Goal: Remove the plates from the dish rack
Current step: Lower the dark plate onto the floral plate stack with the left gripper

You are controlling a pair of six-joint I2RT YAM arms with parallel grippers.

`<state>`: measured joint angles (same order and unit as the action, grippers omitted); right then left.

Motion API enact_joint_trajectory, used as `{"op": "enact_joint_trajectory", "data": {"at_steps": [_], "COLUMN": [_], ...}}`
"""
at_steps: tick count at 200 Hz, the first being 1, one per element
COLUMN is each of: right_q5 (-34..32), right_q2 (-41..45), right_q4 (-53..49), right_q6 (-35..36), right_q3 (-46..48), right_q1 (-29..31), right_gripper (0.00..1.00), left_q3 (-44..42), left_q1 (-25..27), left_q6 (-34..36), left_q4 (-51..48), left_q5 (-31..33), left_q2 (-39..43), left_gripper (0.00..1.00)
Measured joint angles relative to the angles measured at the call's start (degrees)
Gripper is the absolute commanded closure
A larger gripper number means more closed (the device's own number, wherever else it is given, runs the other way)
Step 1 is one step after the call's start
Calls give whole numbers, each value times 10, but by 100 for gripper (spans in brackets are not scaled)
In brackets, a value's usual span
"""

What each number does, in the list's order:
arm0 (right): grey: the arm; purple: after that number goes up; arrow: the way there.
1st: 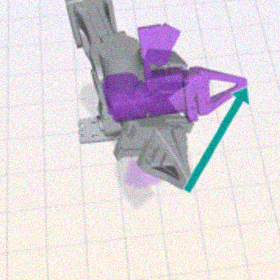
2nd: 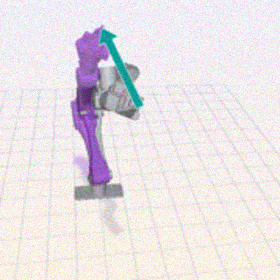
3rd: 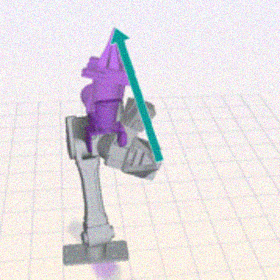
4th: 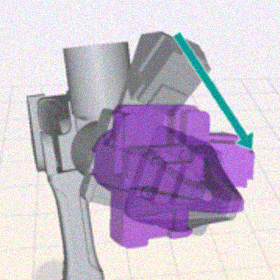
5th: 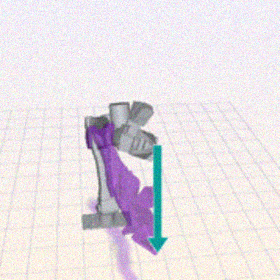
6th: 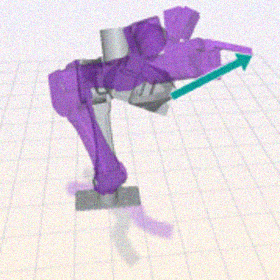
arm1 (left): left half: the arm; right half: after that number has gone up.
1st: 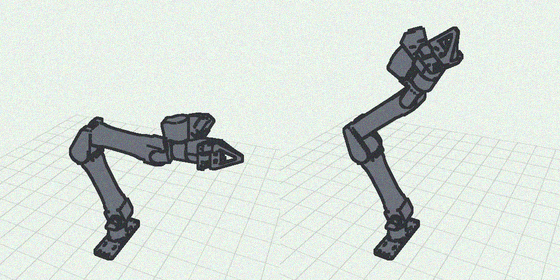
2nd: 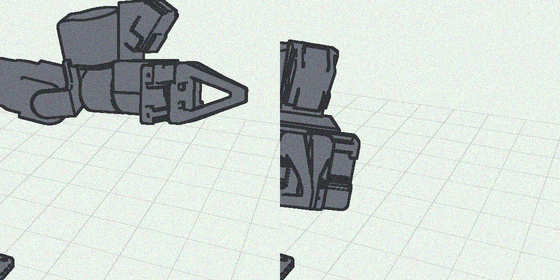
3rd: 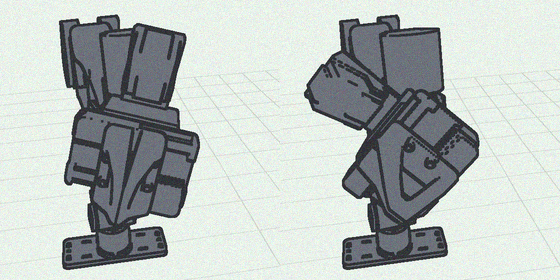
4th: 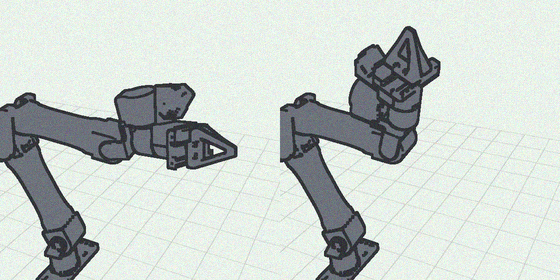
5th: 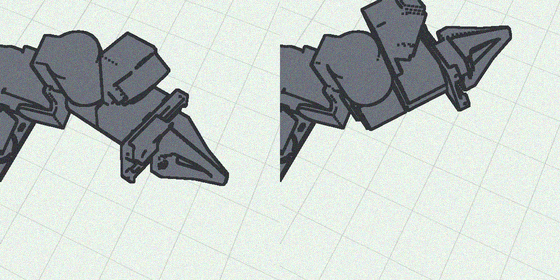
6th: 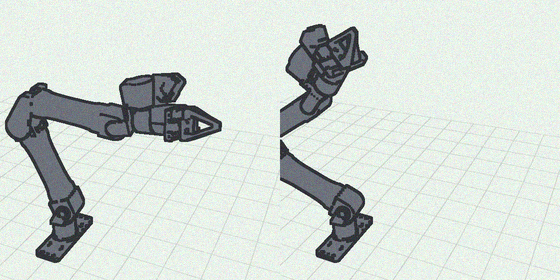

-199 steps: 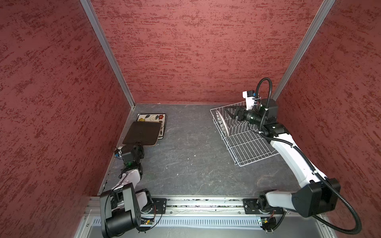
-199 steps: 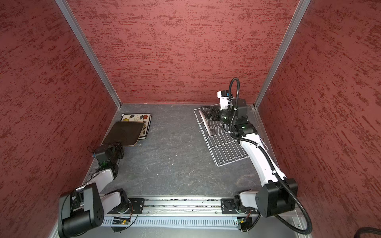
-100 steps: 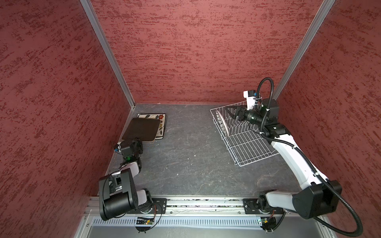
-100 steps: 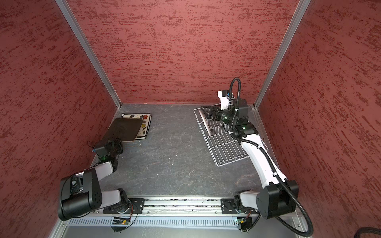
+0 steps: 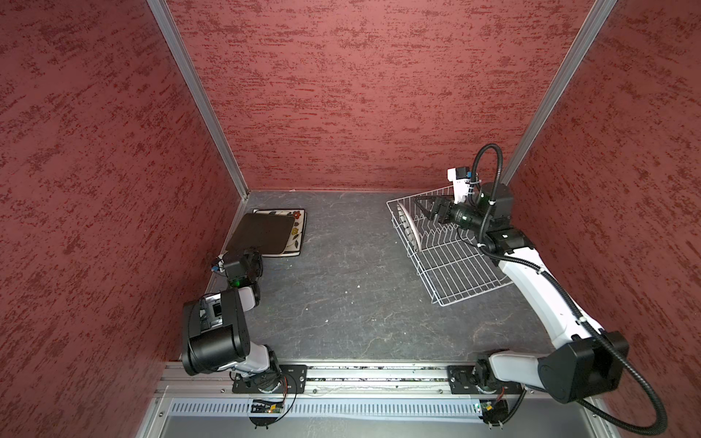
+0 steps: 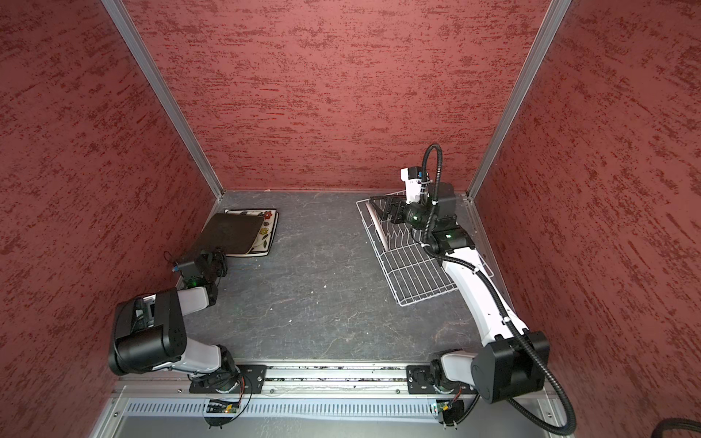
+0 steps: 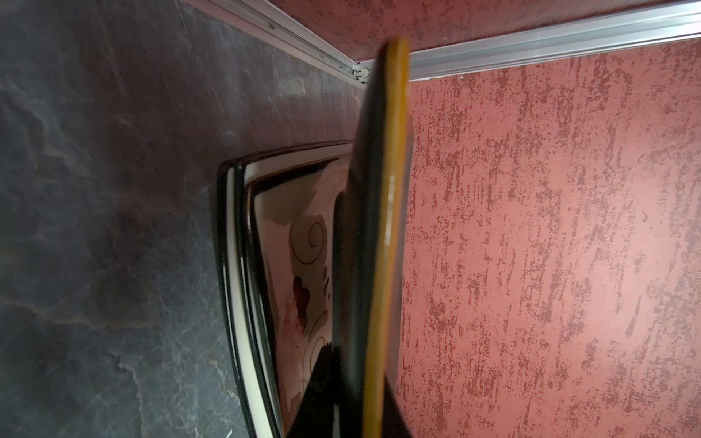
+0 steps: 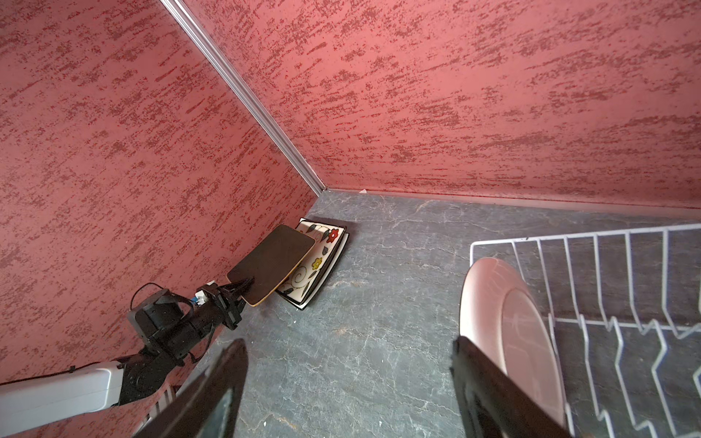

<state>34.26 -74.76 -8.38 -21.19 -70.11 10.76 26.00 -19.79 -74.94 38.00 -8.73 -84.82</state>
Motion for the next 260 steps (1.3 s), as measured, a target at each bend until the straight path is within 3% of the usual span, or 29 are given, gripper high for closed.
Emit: {"op": "enact_joint_trajectory", "data": {"at_steps": [148, 260], "right_q5": [0, 0], "right_q2": [0, 2], "right_q4": [-2, -4], "right_q6": [0, 2], "right_q3": [0, 0], "right_q1": [0, 0], "right_gripper": [15, 15], "left_q3": [41, 81], "left_q1": [23, 42], "left_q6": [-39, -43], "left_q4": [74, 62], "left_q5": [0, 0], "left_q2": [-117, -129], "left_gripper": [100, 100]}}
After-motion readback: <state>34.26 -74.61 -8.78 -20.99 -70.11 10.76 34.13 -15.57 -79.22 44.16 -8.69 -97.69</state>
